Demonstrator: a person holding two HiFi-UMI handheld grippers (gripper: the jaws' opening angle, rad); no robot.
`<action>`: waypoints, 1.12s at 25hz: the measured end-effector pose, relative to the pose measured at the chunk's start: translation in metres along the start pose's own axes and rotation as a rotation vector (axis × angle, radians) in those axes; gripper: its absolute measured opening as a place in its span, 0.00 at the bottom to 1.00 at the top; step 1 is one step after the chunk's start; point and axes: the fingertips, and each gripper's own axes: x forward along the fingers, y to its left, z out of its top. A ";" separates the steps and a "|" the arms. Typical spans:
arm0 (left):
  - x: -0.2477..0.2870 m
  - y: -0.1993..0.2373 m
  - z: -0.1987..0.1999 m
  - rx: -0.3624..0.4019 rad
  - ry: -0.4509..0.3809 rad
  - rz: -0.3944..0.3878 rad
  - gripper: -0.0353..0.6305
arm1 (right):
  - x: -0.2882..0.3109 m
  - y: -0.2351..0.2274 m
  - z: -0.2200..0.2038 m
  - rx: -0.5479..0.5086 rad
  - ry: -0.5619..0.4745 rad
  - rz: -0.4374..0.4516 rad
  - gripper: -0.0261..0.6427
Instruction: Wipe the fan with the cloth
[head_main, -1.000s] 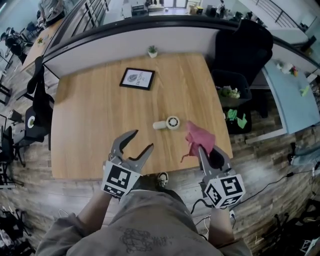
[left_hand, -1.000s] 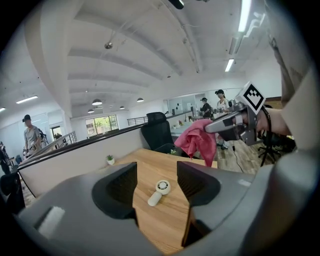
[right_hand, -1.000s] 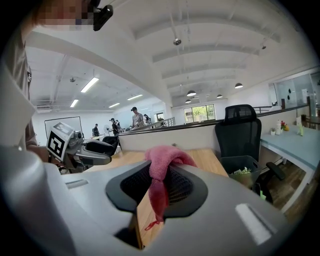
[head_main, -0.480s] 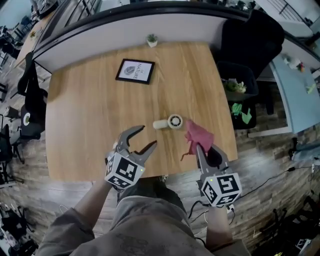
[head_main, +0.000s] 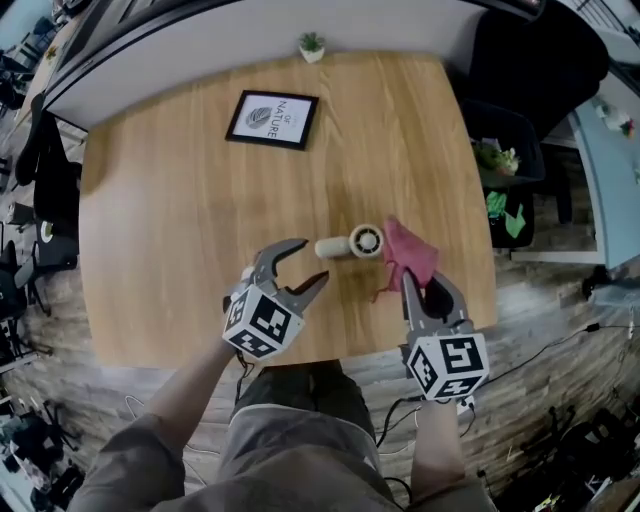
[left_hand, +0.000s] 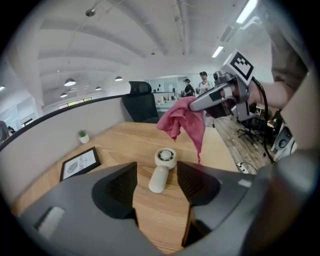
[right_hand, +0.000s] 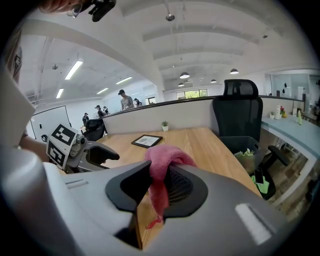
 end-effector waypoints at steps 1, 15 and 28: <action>0.006 0.001 -0.005 0.003 0.007 -0.010 0.43 | 0.007 -0.003 -0.005 0.008 0.008 -0.005 0.15; 0.079 0.001 -0.062 -0.029 0.083 -0.112 0.43 | 0.063 -0.030 -0.059 0.109 0.070 -0.074 0.15; 0.084 0.000 -0.075 -0.070 0.059 -0.129 0.32 | 0.107 -0.016 -0.069 0.113 0.113 -0.061 0.15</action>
